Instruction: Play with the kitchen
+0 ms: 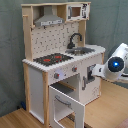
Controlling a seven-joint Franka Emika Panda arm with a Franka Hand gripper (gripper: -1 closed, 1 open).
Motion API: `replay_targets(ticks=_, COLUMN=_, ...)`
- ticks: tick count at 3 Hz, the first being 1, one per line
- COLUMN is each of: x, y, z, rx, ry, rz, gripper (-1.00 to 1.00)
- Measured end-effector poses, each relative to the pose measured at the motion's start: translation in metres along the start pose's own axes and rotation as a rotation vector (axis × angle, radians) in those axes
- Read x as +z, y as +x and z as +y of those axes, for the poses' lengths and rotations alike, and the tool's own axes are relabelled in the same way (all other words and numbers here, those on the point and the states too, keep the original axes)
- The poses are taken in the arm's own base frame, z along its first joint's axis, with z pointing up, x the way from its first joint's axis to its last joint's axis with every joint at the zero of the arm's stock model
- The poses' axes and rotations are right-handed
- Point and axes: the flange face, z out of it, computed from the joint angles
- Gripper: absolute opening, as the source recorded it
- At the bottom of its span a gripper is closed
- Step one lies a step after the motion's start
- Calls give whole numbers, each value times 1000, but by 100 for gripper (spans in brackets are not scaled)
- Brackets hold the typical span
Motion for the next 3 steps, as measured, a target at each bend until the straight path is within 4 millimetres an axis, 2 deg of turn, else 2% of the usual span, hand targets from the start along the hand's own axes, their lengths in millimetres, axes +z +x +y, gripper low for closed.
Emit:
replay_targets(ticks=1, x=2, y=-5, z=9, rx=-16, ry=-67, rz=-44, gripper=100)
replay_targets(ticks=3, x=-16, y=-7, z=25, rx=-63, ry=-204, rz=-17, gripper=100)
